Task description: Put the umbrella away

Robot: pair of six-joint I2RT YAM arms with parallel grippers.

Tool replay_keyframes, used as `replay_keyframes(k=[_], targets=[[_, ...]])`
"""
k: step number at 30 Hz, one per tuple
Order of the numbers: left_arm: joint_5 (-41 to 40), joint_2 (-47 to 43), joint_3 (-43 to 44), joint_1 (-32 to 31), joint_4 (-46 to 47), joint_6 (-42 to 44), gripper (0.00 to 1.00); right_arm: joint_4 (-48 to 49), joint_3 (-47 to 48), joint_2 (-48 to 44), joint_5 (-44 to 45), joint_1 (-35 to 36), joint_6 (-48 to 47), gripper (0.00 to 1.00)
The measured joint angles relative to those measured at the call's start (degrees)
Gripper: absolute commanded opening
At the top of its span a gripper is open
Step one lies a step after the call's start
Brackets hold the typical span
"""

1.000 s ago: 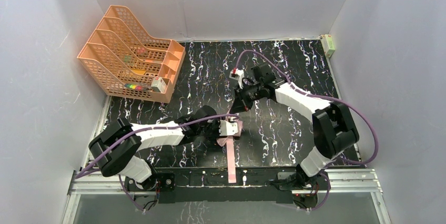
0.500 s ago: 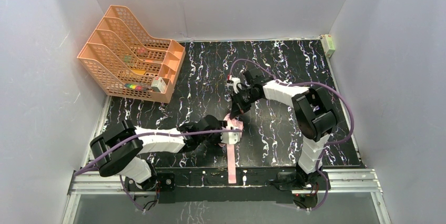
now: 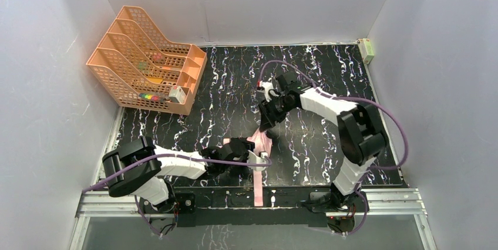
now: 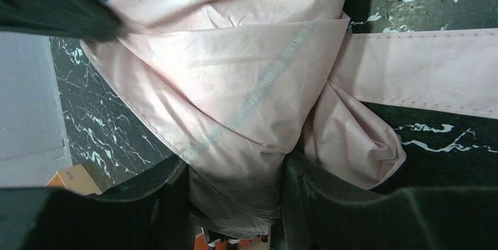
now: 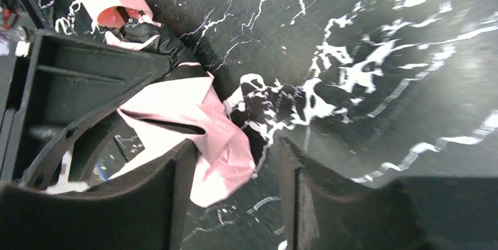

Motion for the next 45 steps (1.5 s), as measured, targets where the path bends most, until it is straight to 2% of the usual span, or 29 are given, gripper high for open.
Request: replay_keyframes(k=[1,3,9,16,23,33,45], targets=[[-0.26,0.07,-0.02,-0.17,0.09,0.17,0.0,-0.42,0.02,-1.79,0.61,-0.37,-0.52,0.74],[-0.59,0.2,-0.02,-0.42,0.11,0.48,0.0,-1.38,0.59,-5.22,1.84,-1.22,-1.77,0.81],[-1.05,0.39,-0.02,-0.83,0.13,1.14,0.0,-3.43,1.25,-14.49,3.39,-2.56,-3.78,0.9],[-1.09,0.42,-0.02,-0.92,0.09,1.53,0.0,-3.43,-7.23,-22.08,2.45,-1.29,-2.93,0.97],[-1.2,0.44,-0.02,-1.09,0.07,2.14,0.0,-2.43,-10.75,-21.05,5.2,1.81,-3.06,0.97],[-1.62,0.52,-0.02,-1.51,0.04,2.67,0.0,0.28,-6.34,-12.41,13.57,0.7,-1.73,0.97],[-2.34,0.74,-0.07,-1.97,0.28,3.32,0.0,-3.08,-3.63,-6.23,-2.6,1.95,-9.29,0.98]])
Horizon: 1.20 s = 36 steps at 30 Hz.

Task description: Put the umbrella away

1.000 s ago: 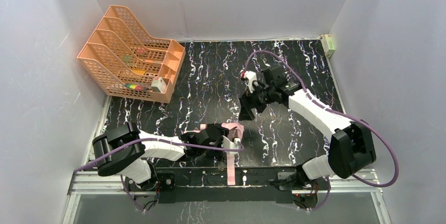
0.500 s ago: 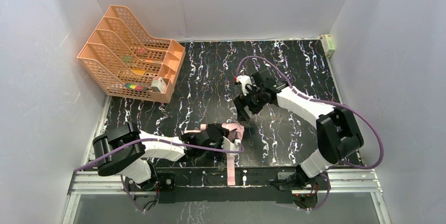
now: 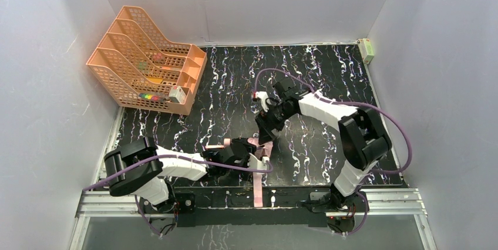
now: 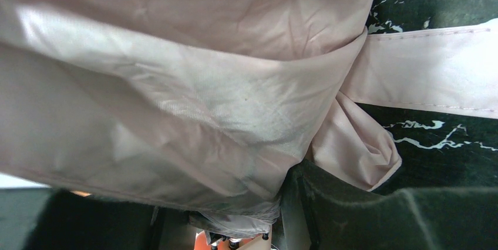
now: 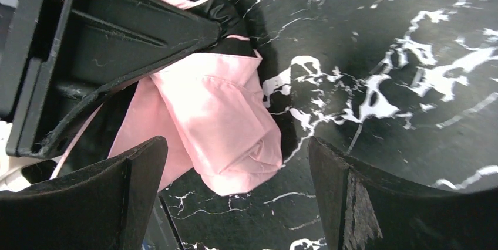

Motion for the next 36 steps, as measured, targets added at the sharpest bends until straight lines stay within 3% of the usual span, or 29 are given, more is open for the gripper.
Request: replay_keyframes(k=[9,13,19,26,27,29,36], targets=[[-0.55,0.22,-0.7,-0.35,1.51,1.2,0.0,-4.81,2.71,8.28,-4.24,2.54,-6.25,0.97],[-0.98,0.63,-1.03,-0.52,2.6,2.01,0.0,-6.16,3.93,10.38,-4.96,4.13,-7.45,0.91],[-1.31,0.85,-1.07,-0.66,2.99,2.56,0.0,-6.01,3.96,10.91,-3.08,5.27,-7.61,0.63],[-1.29,0.85,-1.14,-0.76,3.02,3.04,0.0,-5.81,3.67,11.69,-1.4,5.64,-6.05,0.39],[-1.31,0.85,-1.14,-0.76,2.99,3.1,0.03,-5.79,3.63,11.69,-1.38,5.81,-6.01,0.36],[-1.36,0.74,-1.16,-0.76,2.97,3.06,0.17,-5.84,3.61,11.69,-1.07,6.1,-5.64,0.28],[-0.94,-1.88,-1.84,-0.76,0.9,-0.61,0.41,-4.11,2.16,10.45,-0.07,7.19,-3.78,0.03]])
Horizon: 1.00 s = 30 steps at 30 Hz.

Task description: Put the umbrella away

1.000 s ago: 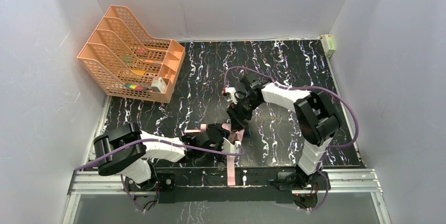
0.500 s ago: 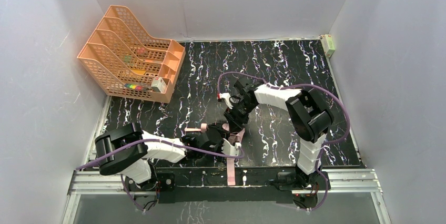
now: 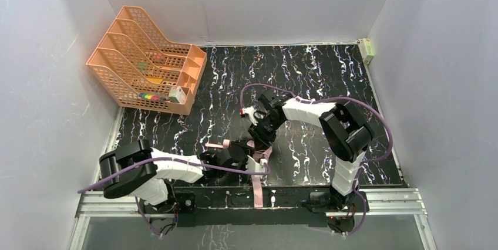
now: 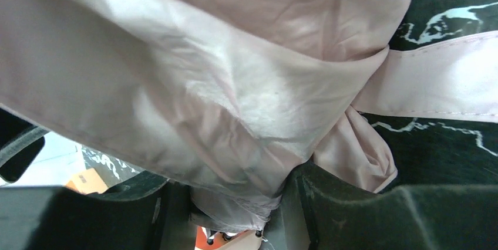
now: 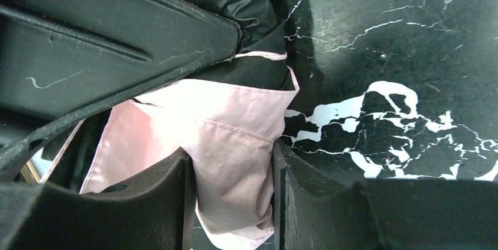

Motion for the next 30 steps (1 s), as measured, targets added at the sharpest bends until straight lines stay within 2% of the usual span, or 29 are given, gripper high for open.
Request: replay_keyframes(k=[1,5,11,16,18,20,22,26,30], targets=[[0.2,-0.61,-0.04,-0.02,-0.74,-0.74,0.44,0.52,-0.44,-0.37,0.28,0.31,0.42,0.0],[0.98,-5.29,-0.04,-0.04,-5.49,-5.75,0.47,2.67,-2.03,-2.34,3.34,1.62,2.49,0.0],[4.07,-20.81,1.01,0.0,-14.6,-14.47,0.49,5.2,-2.34,-5.01,15.69,2.82,5.09,0.0],[6.01,-32.85,2.01,0.0,-21.18,-21.86,0.51,11.13,-4.66,-7.8,25.79,5.25,5.07,0.0],[5.4,-37.27,2.01,0.0,-23.34,-25.11,0.53,14.73,-6.99,-9.68,29.77,6.88,4.24,0.0],[3.61,-40.76,1.99,0.0,-24.37,-28.24,0.59,18.43,-9.55,-11.37,32.92,8.57,2.62,0.0],[-0.17,-43.98,1.99,0.0,-24.72,-32.09,0.6,22.93,-12.52,-13.09,36.76,10.56,0.15,0.0],[-7.54,-45.99,2.4,1.42,-25.05,-39.56,0.61,32.24,-17.53,-14.64,46.14,15.04,-5.75,0.0],[-8.41,-42.62,5.4,9.75,-27.61,-47.78,0.62,39.82,-21.49,-14.88,52.76,18.23,-10.16,0.0]])
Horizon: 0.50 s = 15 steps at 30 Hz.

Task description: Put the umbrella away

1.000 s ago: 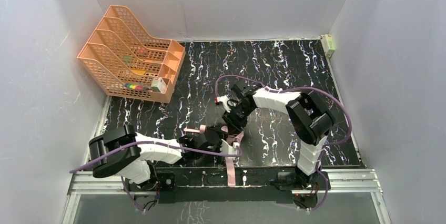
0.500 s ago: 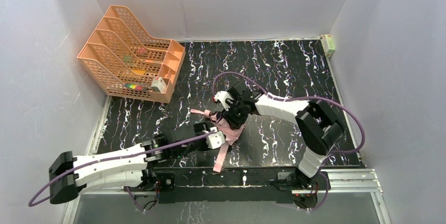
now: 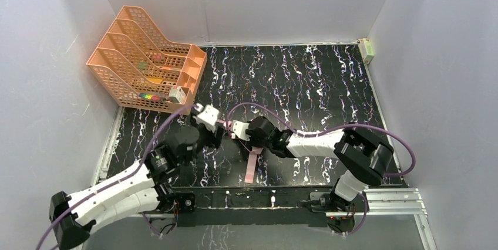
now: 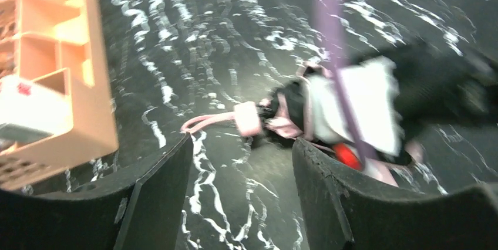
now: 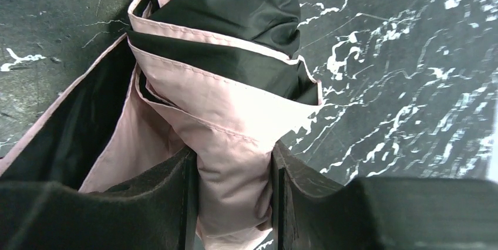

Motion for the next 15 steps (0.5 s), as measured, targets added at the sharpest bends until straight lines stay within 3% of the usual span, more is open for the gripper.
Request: replay_keyframes(k=[8,15], targets=[[10.95,8.37,5.38,22.88,-0.48,-9.42,0.7,10.6,-5.44,1.7,12.59,6.93,-6.8,0.0],[29.11,24.81,11.98,29.44,0.72,-3.74,0.73,13.88,-5.44,6.14,23.87,13.27,-10.01,0.0]])
